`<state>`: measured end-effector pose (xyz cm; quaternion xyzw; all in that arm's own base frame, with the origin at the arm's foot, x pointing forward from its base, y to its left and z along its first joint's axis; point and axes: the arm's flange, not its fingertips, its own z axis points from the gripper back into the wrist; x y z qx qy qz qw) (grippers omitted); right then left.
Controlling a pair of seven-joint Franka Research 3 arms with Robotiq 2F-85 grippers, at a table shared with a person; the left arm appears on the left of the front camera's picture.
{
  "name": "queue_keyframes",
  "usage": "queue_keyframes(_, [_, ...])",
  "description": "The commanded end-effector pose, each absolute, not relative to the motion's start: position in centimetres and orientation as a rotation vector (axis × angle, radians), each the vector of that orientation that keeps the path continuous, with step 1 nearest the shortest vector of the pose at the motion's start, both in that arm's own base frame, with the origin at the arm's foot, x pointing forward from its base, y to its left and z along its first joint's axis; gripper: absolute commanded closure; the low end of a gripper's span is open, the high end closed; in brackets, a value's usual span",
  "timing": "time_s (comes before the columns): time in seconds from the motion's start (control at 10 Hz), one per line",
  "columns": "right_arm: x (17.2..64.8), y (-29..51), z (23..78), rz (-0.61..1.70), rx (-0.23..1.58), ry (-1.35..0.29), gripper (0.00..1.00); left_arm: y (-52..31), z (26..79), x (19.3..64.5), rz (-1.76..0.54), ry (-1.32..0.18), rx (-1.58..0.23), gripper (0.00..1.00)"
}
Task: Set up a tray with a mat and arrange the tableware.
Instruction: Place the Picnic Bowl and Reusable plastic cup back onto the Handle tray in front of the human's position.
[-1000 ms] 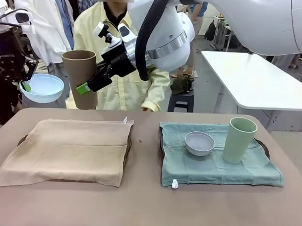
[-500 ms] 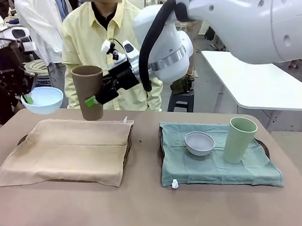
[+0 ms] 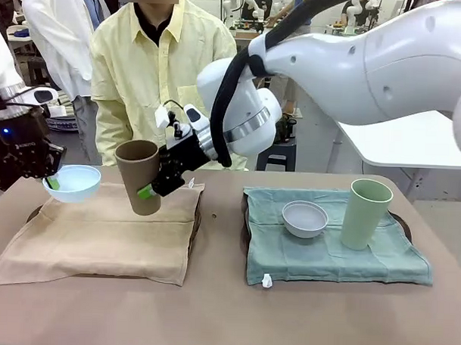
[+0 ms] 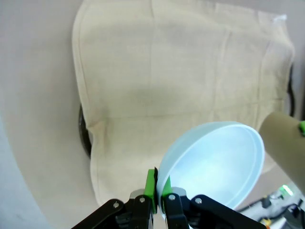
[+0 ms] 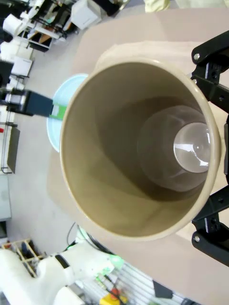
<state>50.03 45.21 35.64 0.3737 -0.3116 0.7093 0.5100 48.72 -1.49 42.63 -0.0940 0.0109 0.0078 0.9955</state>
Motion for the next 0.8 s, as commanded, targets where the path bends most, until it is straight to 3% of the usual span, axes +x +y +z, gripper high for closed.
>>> queue_keyframes(0.0, [51.1,46.1,33.9,1.75,0.888,-0.766,0.16,-1.7,41.1,49.0,-0.002,-0.041,-0.211,0.95])
queue_keyframes(0.7, [51.9,45.1,31.5,1.73,0.928,-0.8,0.16,-2.0,36.8,49.4,-0.054,-0.064,-0.242,0.95])
